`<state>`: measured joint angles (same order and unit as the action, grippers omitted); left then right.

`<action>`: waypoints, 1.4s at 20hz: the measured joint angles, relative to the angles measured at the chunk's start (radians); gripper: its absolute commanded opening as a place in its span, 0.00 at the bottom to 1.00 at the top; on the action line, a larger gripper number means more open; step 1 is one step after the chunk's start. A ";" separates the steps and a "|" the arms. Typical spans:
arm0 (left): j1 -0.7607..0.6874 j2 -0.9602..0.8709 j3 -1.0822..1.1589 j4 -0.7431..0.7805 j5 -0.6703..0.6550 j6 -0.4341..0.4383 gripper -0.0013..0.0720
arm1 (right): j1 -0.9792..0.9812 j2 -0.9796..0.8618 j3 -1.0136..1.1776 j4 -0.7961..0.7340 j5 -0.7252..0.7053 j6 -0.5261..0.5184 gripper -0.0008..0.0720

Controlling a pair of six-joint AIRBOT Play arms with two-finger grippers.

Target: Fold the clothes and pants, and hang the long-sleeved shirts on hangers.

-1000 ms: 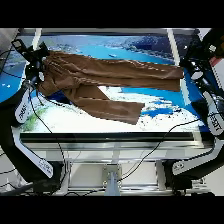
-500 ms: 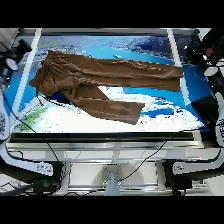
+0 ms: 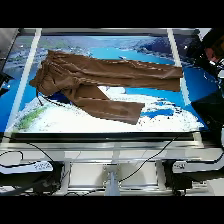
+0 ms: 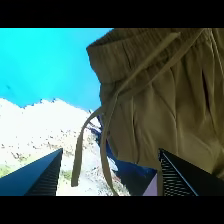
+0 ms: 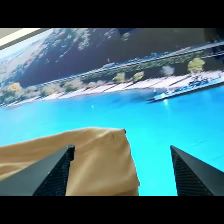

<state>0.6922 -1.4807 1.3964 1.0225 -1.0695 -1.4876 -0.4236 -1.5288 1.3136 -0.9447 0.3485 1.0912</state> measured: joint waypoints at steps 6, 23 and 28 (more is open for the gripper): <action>-0.011 -0.126 -0.087 -0.190 0.088 0.054 0.98 | -0.006 0.000 0.000 -0.001 0.031 0.000 0.93; -0.153 -0.347 -0.102 -0.429 0.625 0.109 0.86 | -0.007 0.000 0.000 0.004 0.103 0.000 0.93; -0.195 -0.353 -0.102 -0.434 0.670 0.127 0.36 | -0.007 0.000 0.000 0.021 0.220 0.000 0.93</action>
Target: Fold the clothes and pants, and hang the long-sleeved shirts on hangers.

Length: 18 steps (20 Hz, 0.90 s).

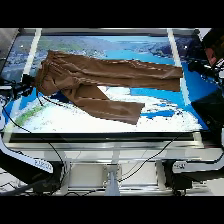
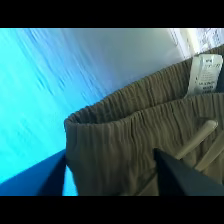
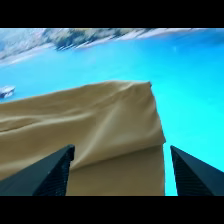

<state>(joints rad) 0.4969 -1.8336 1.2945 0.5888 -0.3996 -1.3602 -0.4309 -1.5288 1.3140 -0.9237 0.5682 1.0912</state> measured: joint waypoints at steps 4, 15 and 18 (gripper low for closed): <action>-0.025 -0.002 -0.001 -0.002 0.022 0.004 0.08 | 0.000 0.000 0.000 0.006 0.172 0.000 0.93; -0.037 0.126 -0.001 0.006 0.032 0.124 0.08 | 0.042 0.000 -0.095 0.007 0.821 0.043 0.76; -0.043 0.164 -0.001 0.037 0.017 0.138 0.08 | 0.121 0.000 -0.206 0.009 0.853 0.048 0.76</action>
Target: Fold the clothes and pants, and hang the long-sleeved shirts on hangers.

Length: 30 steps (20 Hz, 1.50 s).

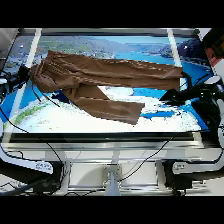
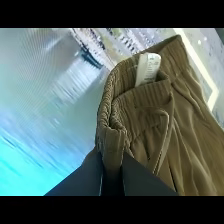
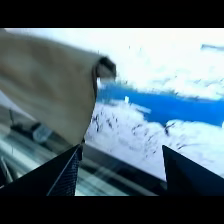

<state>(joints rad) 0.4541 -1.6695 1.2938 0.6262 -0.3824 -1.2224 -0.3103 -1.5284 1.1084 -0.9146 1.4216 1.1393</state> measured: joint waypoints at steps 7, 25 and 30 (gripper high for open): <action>-0.008 0.024 0.000 0.027 -0.042 0.010 0.08 | 0.269 0.000 -0.164 0.068 -0.090 -0.002 0.76; -0.011 0.027 0.000 0.030 -0.053 0.011 0.08 | 0.527 0.000 -0.225 0.078 -0.237 -0.055 0.03; -0.005 0.062 0.000 0.025 -0.060 0.010 0.08 | 0.526 0.001 -0.186 0.095 -0.191 -0.058 0.03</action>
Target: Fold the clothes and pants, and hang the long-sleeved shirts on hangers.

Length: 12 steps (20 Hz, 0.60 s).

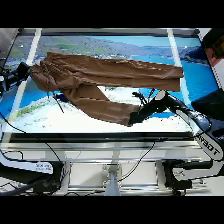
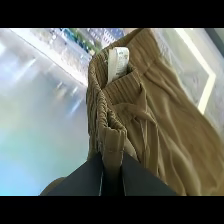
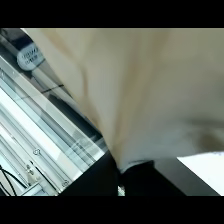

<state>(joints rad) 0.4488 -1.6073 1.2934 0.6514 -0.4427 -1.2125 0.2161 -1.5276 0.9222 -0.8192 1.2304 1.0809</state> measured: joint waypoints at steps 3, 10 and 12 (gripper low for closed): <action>0.028 0.055 0.000 0.007 -0.001 -0.002 0.08 | -0.050 0.000 0.085 -0.001 0.037 0.000 0.03; 0.142 0.209 0.000 0.025 0.003 -0.008 0.07 | -0.351 0.028 0.393 -0.007 0.161 0.042 0.03; 0.170 0.233 0.000 0.027 -0.005 -0.008 0.07 | -0.440 0.041 0.466 -0.009 0.188 0.050 0.03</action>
<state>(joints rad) 0.6186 -1.3746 1.2938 0.6788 -0.4473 -1.2201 -0.2237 -1.4864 1.3884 -0.8284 1.4181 1.1305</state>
